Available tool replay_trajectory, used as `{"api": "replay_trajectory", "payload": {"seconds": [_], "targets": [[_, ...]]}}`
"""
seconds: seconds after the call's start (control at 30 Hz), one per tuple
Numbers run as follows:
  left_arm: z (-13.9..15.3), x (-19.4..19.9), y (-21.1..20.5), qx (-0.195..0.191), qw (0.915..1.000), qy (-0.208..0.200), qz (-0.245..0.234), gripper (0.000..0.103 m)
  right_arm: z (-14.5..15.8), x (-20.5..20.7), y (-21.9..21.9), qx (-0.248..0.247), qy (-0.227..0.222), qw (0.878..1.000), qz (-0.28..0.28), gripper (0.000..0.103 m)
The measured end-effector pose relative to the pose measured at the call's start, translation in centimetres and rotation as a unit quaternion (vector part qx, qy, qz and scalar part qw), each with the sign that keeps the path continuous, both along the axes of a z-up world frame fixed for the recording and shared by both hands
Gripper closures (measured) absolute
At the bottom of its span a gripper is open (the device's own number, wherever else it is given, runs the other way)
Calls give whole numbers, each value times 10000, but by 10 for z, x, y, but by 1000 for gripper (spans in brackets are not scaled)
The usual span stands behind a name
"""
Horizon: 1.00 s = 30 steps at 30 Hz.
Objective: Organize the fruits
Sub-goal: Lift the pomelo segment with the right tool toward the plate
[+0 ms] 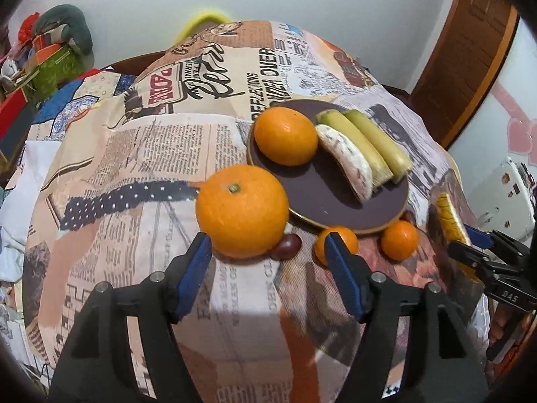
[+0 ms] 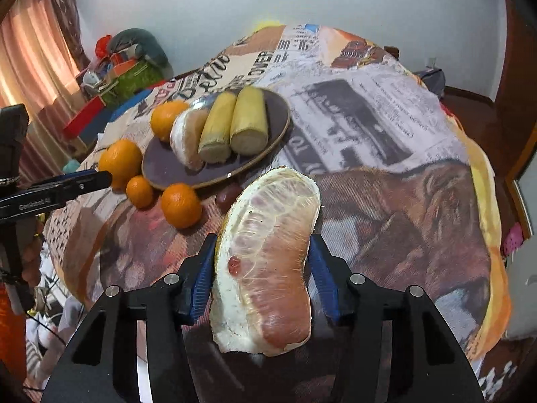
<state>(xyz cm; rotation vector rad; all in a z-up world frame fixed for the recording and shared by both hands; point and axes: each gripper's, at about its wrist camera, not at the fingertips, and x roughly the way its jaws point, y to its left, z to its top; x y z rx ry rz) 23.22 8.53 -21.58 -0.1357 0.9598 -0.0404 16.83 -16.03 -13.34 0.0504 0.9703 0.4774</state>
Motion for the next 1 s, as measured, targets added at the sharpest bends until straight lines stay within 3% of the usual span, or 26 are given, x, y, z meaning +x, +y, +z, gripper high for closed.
{"api": "replay_trajectory", "payload": {"seconds": [0.57,1.0], "targets": [[-26,43,17,-137,9993,275,234,33,9,33,15,74,-218,9997,91,53],[-23,42,19,-192,9994,72,283,34,6,42,17,126,-245,9995,137,53]]}}
